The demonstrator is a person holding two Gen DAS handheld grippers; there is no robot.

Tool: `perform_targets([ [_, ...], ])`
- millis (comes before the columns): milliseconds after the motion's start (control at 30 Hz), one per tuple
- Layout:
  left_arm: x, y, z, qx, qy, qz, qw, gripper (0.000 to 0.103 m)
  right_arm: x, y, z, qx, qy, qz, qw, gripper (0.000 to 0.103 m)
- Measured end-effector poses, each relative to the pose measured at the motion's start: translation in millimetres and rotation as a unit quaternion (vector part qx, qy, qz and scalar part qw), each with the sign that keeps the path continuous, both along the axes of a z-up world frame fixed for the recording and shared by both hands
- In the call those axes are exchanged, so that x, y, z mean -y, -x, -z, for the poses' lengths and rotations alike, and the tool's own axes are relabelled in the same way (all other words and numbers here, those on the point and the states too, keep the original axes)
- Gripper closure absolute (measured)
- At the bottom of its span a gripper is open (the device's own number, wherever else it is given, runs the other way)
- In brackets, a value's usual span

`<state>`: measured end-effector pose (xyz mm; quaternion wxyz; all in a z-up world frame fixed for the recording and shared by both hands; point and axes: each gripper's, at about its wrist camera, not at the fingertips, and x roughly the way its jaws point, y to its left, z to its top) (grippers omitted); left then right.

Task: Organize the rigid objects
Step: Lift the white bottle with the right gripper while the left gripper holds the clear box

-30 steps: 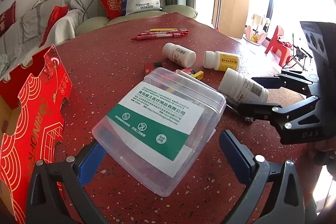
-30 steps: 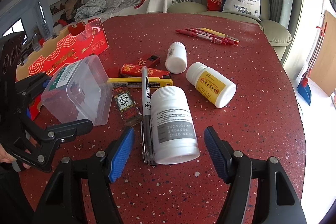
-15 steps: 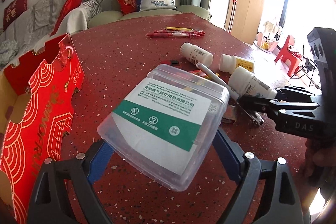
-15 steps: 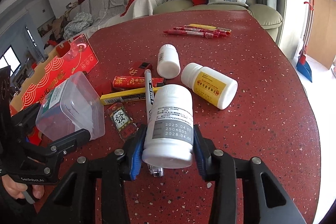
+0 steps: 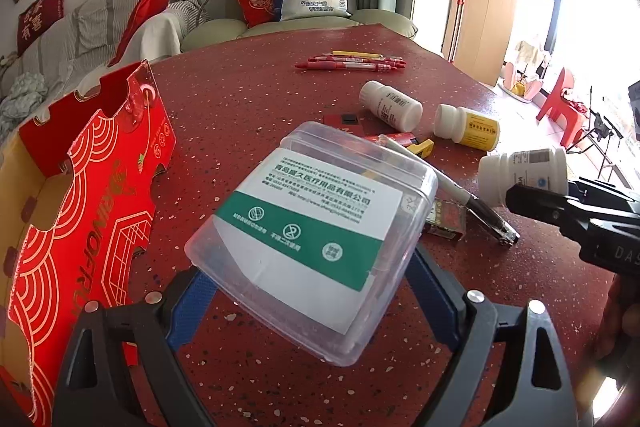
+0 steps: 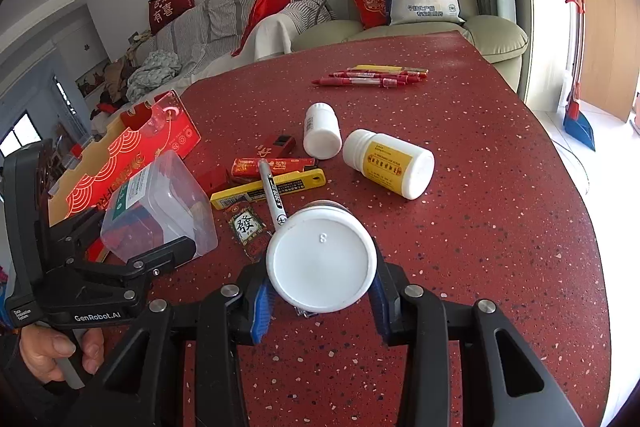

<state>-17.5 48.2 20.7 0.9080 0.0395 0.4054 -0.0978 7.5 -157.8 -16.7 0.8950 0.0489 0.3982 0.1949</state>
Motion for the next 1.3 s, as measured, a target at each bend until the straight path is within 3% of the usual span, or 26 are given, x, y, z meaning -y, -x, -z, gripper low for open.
perform_targets([
  [167,-2,-1,0,-0.003,0.005,-0.001,1.0,0.011,2,8,2,-0.003,0.03,-0.003,1.0,0.061],
  [233,-3,-1,1,-0.004,0.008,-0.002,1.0,0.011,6,7,3,-0.009,0.017,-0.005,1.0,0.061],
  [300,-4,-1,1,-0.004,0.01,-0.003,0.9999,0.011,11,6,2,-0.011,0.001,0.002,1.0,0.05],
  [367,-5,-2,1,-0.005,0.011,-0.003,0.9999,0.011,11,5,1,-0.009,0.005,0.006,1.0,0.045],
  [533,-5,-3,2,-0.006,0.009,-0.003,0.9999,0.011,-6,6,5,-0.009,0.08,-0.007,0.997,0.046],
  [600,-6,-3,2,-0.006,0.007,-0.004,1.0,0.011,-11,7,9,-0.008,0.092,-0.006,0.996,0.055],
  [767,-4,-1,4,-0.007,0.002,-0.008,0.9999,0.012,-5,5,10,-0.011,0.077,0.012,0.997,0.061],
  [1167,4,3,4,-0.003,-0.025,-0.019,0.9995,0.012,-14,8,8,0.005,0.111,0.016,0.994,0.062],
  [1300,6,7,3,-0.001,-0.036,-0.034,0.9988,0.012,-12,11,9,-0.006,0.092,0.018,0.996,0.062],
])
